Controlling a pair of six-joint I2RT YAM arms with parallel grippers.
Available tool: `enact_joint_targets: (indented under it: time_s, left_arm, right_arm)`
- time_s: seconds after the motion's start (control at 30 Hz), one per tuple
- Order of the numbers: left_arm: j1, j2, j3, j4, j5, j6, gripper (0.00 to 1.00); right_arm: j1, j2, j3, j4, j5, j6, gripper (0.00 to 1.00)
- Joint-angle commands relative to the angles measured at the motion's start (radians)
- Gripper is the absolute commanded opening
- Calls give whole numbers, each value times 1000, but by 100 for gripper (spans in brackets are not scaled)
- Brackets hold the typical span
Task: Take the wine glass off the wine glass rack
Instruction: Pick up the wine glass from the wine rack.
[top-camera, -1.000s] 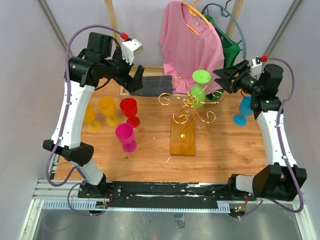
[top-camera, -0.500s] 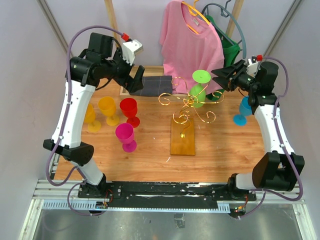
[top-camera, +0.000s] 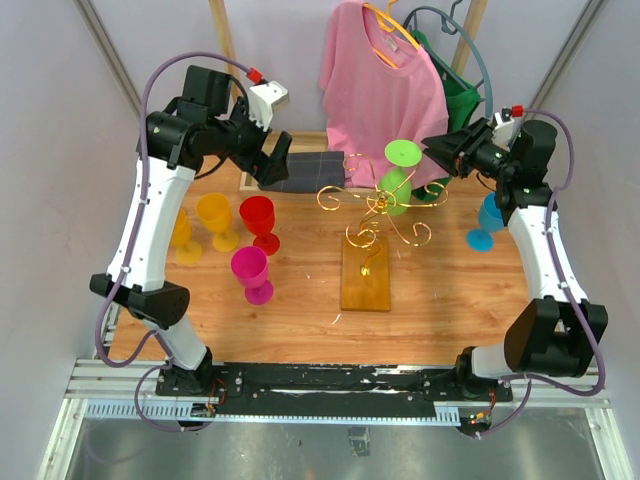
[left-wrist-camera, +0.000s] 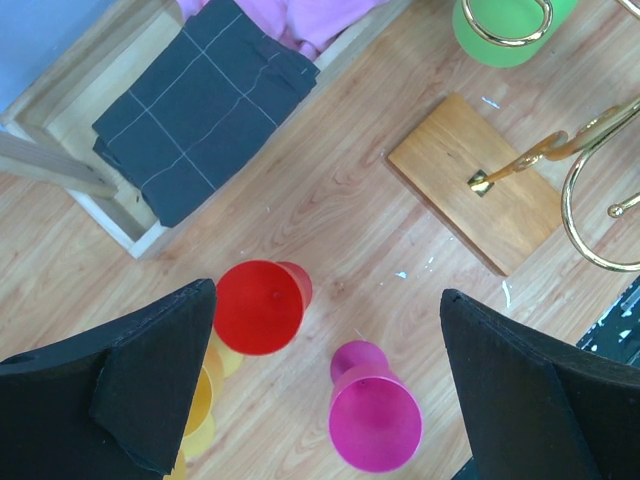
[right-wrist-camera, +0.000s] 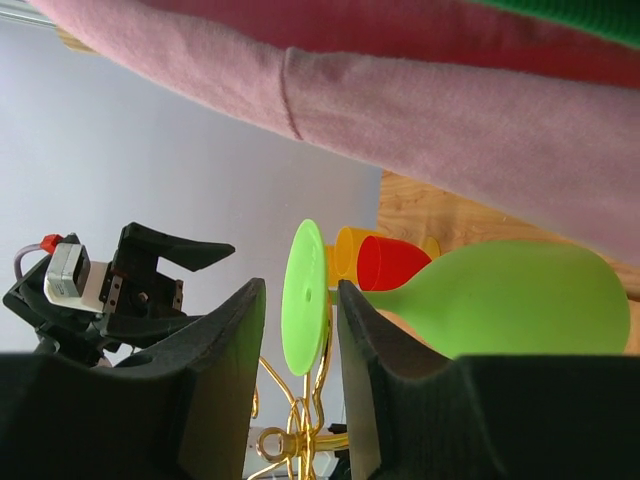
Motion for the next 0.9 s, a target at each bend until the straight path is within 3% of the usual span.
enact_joint_targets:
  time_s: [0.0, 0.87]
  left_arm:
    - [-5, 8, 2, 12, 19, -11, 99]
    - [-5, 17, 2, 13, 30, -6, 98]
  right_arm:
    - [9, 18, 40, 31, -29, 3, 35]
    - [48, 32, 48, -30, -42, -40, 30]
